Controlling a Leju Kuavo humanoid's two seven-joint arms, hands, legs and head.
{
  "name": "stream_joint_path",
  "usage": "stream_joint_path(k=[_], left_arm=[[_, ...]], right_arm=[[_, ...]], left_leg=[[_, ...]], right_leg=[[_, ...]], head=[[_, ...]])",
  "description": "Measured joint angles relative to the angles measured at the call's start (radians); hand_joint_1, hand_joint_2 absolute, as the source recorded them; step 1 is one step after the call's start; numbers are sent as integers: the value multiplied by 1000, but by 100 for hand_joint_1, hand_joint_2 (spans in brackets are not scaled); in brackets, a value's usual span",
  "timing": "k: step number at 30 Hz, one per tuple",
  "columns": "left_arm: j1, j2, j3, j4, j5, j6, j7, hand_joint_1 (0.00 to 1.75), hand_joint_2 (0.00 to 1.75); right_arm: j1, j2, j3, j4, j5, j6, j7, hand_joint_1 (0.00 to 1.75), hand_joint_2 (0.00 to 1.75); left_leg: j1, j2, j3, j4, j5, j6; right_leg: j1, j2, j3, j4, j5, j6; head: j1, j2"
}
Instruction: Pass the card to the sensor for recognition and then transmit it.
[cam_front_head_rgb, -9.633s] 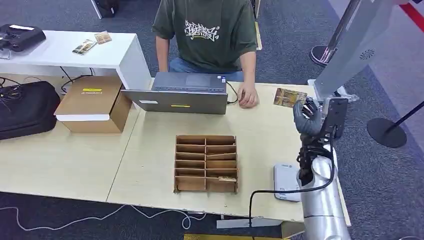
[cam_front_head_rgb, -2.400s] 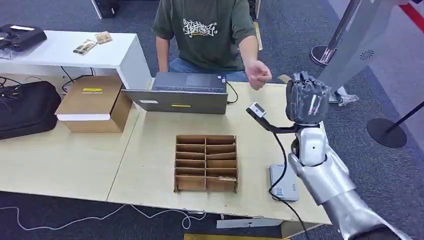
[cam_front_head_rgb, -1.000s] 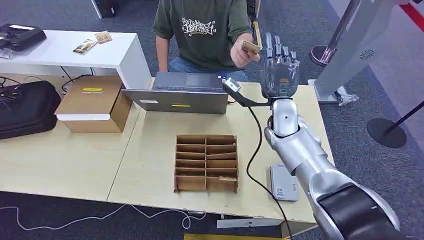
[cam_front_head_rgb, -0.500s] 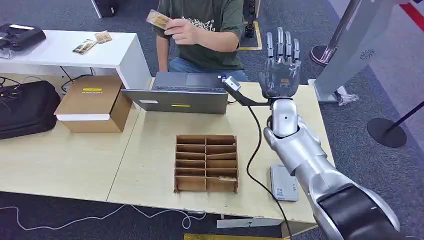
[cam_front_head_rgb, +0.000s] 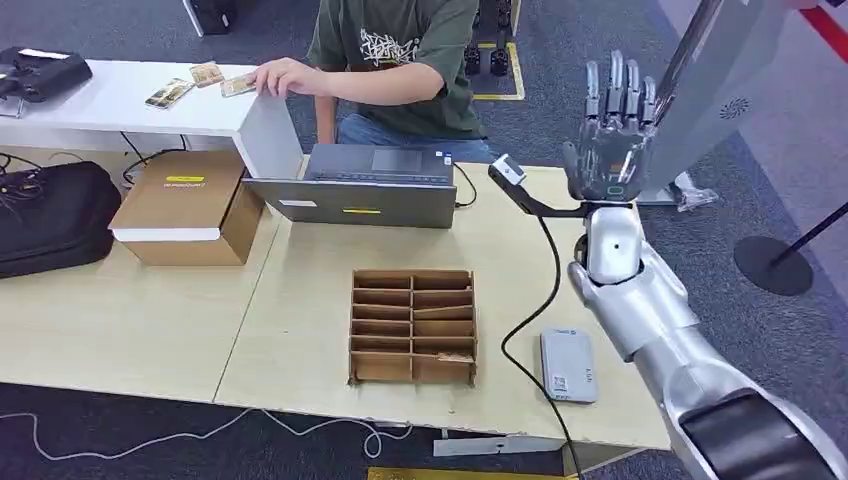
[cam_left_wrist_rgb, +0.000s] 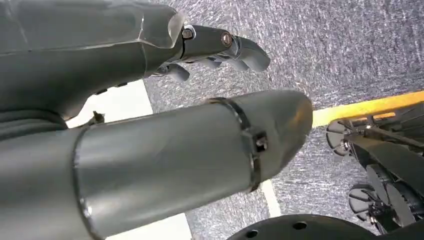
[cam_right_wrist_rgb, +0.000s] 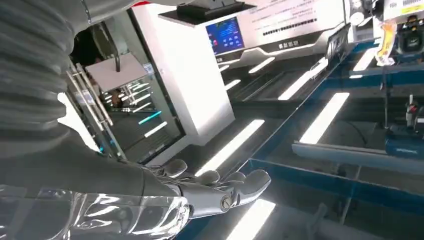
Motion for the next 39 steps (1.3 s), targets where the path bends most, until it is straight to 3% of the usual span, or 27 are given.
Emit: stream_joint_path(k=[2, 11, 22, 32, 39], left_arm=[[1, 0, 0, 0, 9, 0, -1, 0, 0], [17, -1, 2, 0, 45, -7, -10, 0, 0], [28, -1, 9, 0, 68, -14, -21, 0, 0], [31, -4, 20, 0, 77, -16, -21, 0, 0], [36, -5, 23, 0, 90, -18, -21, 0, 0]], right_arm=[[16, -16, -4, -25, 0, 0, 9, 0, 175], [90, -145, 84, -156, 0, 0, 198, 0, 175], [259, -309, 59, -366, 0, 38, 209, 0, 175], [321, -368, 20, -467, 0, 69, 209, 0, 175], [452, -426, -84, -593, 0, 111, 209, 0, 175]], left_leg=[[0, 0, 0, 0, 0, 0], [0, 0, 0, 0, -1, 1], [0, -1, -1, 0, -1, 2], [0, 0, 0, 0, -1, 2], [0, -1, -1, 0, -2, 3]], right_leg=[[0, 0, 0, 0, 0, 0], [0, 0, 0, -1, 0, 0], [0, -1, 0, -1, 0, 1], [0, -1, 0, -1, 0, 1], [0, -2, 0, -2, -1, 2]], head=[[0, 0], [0, 0], [0, 0], [0, 0], [0, 0]])
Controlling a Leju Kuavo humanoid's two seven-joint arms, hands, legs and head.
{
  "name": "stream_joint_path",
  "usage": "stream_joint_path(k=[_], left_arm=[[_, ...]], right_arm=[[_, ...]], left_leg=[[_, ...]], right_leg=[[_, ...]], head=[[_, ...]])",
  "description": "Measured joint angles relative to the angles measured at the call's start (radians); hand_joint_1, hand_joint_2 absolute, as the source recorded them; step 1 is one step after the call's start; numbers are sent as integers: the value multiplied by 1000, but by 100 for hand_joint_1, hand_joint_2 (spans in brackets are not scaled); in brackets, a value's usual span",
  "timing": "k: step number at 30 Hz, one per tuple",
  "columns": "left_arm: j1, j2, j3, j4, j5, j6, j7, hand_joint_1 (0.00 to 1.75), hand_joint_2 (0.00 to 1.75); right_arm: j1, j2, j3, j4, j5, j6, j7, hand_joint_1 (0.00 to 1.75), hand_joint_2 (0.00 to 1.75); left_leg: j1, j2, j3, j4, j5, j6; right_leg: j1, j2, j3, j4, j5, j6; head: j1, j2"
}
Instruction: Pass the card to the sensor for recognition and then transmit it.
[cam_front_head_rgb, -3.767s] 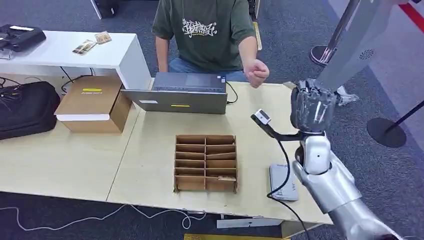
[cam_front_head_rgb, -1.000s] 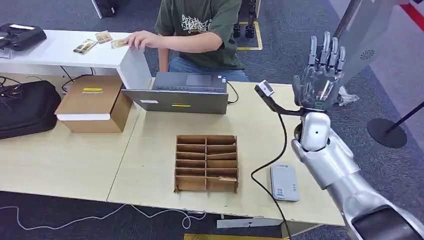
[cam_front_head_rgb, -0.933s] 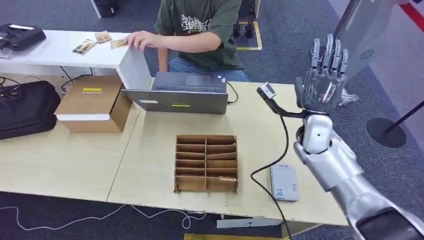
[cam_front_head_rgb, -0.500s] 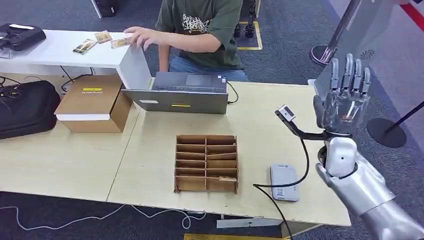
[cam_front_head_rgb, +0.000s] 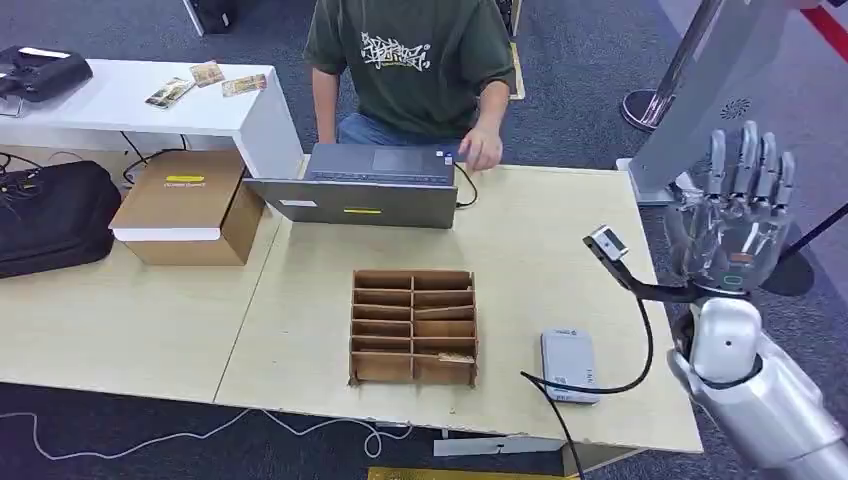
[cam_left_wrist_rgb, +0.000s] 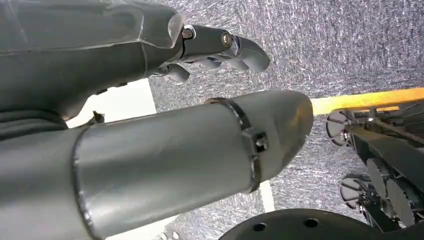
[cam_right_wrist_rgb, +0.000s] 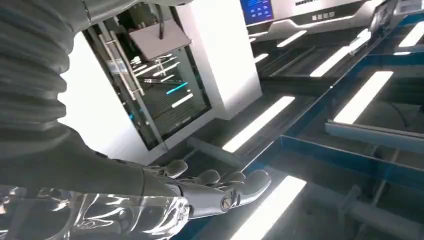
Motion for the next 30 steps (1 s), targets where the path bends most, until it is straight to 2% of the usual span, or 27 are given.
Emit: stream_joint_path(k=[6, 14, 19, 24, 30], left_arm=[[3, -2, 5, 0, 18, -2, -3, 0, 0], [8, -11, 13, 2, 35, -7, -12, 0, 0], [9, -15, 21, 2, 44, -13, -18, 0, 0], [14, -24, 29, 10, 56, -14, -18, 0, 0], [19, -38, 38, 25, 74, -17, -20, 0, 0]], right_arm=[[127, -42, -103, -120, 0, 35, 0, 0, 175], [236, -66, -184, -234, 0, 89, 0, 0, 175], [289, -68, -215, -274, 0, 92, 0, 0, 175], [355, -67, -247, -327, 0, 128, 0, 0, 175], [448, -48, -284, -397, 0, 141, 0, 0, 175]], left_leg=[[0, 0, 0, 0, -1, 0], [0, 0, 0, 0, -1, 0], [0, 0, 0, 0, -1, 0], [0, 0, 0, 0, -2, 0], [0, 1, 0, 0, -2, 0]], right_leg=[[0, 0, 0, 0, -1, 1], [0, 0, 0, 0, -1, 1], [0, 0, 0, 0, -1, 1], [0, 0, 0, 0, -1, 1], [0, 0, 0, 0, -1, 1]], head=[[0, 0], [0, 0], [0, 0], [0, 0], [0, 0]])
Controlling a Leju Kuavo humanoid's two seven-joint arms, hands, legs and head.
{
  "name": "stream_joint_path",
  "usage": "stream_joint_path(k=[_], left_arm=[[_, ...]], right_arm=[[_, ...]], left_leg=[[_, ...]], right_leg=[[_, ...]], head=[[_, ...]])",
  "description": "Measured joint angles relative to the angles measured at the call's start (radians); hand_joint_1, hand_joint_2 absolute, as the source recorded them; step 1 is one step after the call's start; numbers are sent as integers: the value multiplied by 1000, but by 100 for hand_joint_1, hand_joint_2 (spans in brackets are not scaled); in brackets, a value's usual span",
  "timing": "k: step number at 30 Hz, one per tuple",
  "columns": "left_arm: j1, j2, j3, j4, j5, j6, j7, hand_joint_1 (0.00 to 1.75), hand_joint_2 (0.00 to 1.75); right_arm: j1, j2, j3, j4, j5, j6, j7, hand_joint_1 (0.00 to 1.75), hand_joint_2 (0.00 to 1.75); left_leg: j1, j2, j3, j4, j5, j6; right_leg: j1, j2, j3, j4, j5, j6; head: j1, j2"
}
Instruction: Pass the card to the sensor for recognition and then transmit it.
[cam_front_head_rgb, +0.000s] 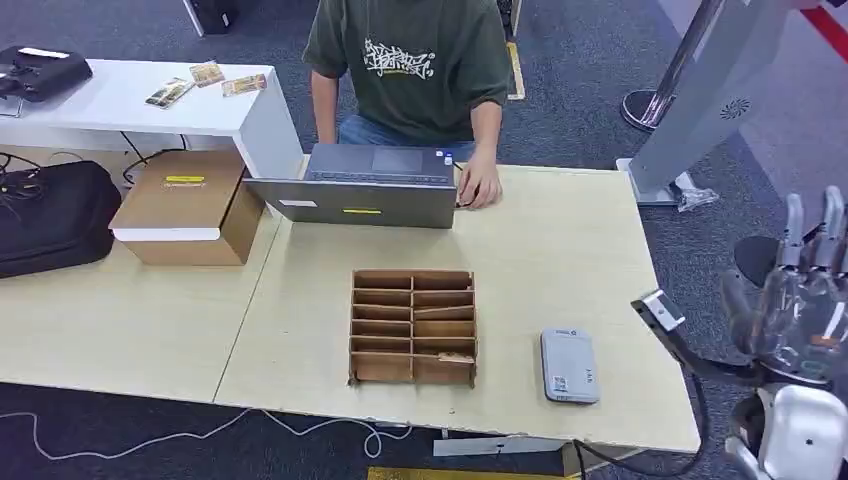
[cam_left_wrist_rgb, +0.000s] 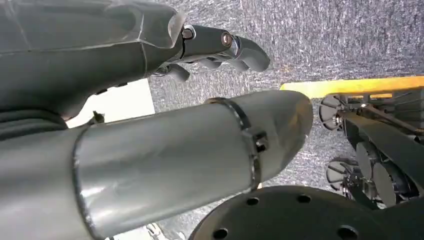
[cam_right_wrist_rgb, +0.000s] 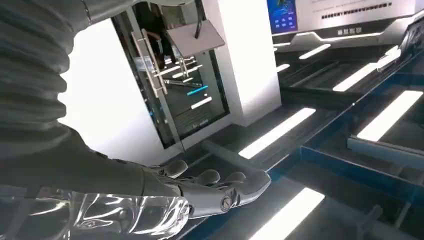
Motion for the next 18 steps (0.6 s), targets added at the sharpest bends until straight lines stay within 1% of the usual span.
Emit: stream_joint_path(k=[3, 7, 8, 10, 12, 13, 16, 18], left_arm=[[0, -3, 9, 3, 3, 0, -1, 0, 0], [1, -11, 11, 11, 42, -3, -8, 0, 0], [2, -13, 11, 11, 45, -7, -11, 0, 0], [3, -14, 11, 11, 52, -8, -16, 0, 0], [2, -18, 11, 11, 56, -4, -16, 0, 0], [3, -19, 13, 12, 57, -2, -16, 0, 0], [4, -24, 16, 17, 58, 2, -16, 0, 0], [4, -26, 16, 18, 60, 3, -17, 0, 0]], right_arm=[[24, 11, -11, -22, 0, 7, 0, 0, 175], [64, 57, -35, -52, 0, 19, -55, 0, 175], [72, 69, -38, -64, 0, 36, -46, 0, 175], [76, 75, -30, -81, 0, 55, -16, 0, 175], [81, 85, -18, -90, 0, 57, -26, 0, 175], [81, 93, -14, -94, 0, 69, -22, 0, 175], [63, 111, 33, -96, 0, 84, -4, 0, 175], [48, 134, 60, -100, 0, 89, -2, 0, 175]], left_leg=[[0, 0, 0, 0, 0, -1], [0, 0, 0, 0, 0, -1], [0, 0, 0, 0, 0, -1], [0, 1, 1, 0, 0, -1], [0, 1, 1, 0, 0, -1], [0, 1, 0, 0, 0, -1], [0, 2, 1, 0, 0, -1], [0, 1, 1, 0, 0, -1]], right_leg=[[0, 0, 0, 0, 0, 0], [0, 0, 0, 0, 0, 0], [0, 0, 0, 0, 0, 0], [0, 1, 0, 0, 0, 0], [0, 1, 1, 0, 0, 0], [0, 1, 1, 0, 0, 0], [0, 1, 1, 0, 0, 0], [0, 1, 1, 0, 0, 0]], head=[[1, 0], [0, 0], [0, 0], [0, 0], [0, 0], [0, 0], [0, 0], [0, 0]])
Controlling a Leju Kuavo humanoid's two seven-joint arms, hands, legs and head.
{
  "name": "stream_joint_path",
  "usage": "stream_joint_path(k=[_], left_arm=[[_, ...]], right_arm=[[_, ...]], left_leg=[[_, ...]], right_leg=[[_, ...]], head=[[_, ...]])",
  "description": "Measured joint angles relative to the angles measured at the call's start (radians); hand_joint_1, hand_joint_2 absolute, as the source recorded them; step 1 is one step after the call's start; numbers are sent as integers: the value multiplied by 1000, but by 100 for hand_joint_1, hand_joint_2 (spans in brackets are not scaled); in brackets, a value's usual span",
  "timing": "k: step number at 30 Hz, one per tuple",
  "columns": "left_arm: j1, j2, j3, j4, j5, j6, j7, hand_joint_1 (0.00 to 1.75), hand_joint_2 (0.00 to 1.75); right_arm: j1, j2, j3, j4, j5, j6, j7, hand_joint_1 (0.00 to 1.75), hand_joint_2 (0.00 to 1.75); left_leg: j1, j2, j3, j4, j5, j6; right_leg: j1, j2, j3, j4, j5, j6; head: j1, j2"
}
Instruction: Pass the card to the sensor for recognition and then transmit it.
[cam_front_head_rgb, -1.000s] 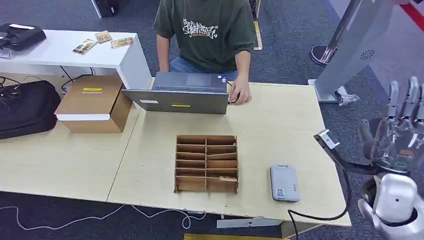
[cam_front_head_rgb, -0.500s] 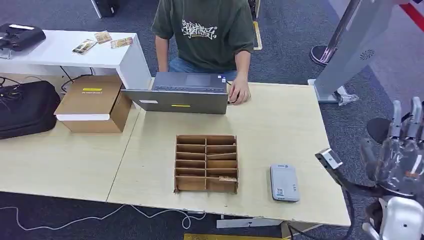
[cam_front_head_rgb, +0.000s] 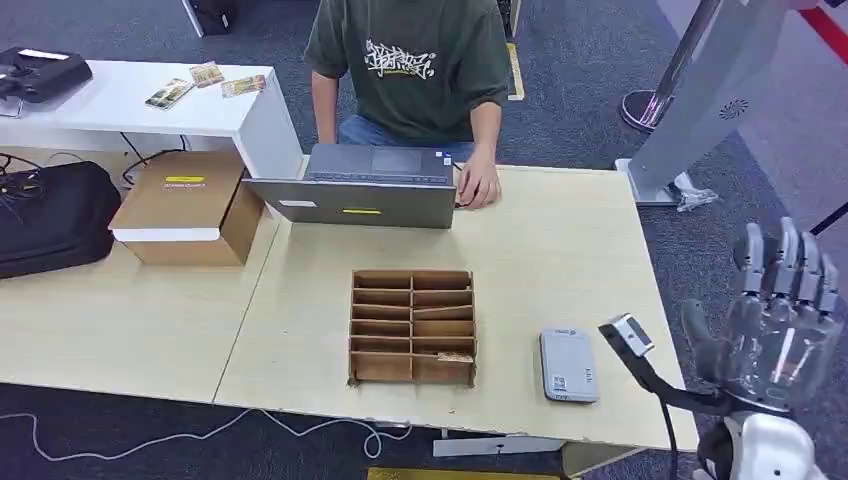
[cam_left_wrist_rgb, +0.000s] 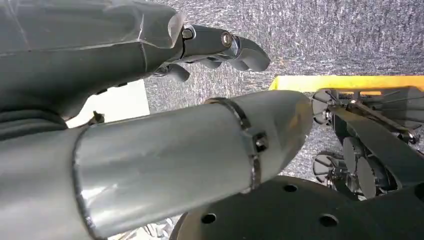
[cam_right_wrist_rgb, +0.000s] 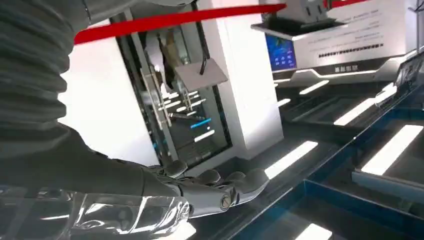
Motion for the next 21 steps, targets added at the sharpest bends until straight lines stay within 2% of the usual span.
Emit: stream_joint_path(k=[7, 13, 21], left_arm=[[1, -5, 0, 2, 24, -1, -4, 0, 0], [1, -5, 0, 2, 25, -1, -4, 0, 0], [1, -4, 0, 2, 24, -6, -1, 0, 0]], right_arm=[[-37, 62, 82, -19, 0, 66, 2, 0, 175], [-67, 109, 147, -14, 0, 82, 2, 0, 175], [-99, 136, 222, 6, 0, 114, 2, 0, 175]], left_leg=[[0, 0, 0, 0, 0, 0], [0, 0, 0, 0, 0, 0], [0, 0, 0, 0, 0, 0]], right_leg=[[0, 0, 0, 0, 0, 0], [0, 0, 0, 0, 0, 0], [0, 0, 0, 0, 0, 0]], head=[[0, 0], [0, 0], [0, 0]])
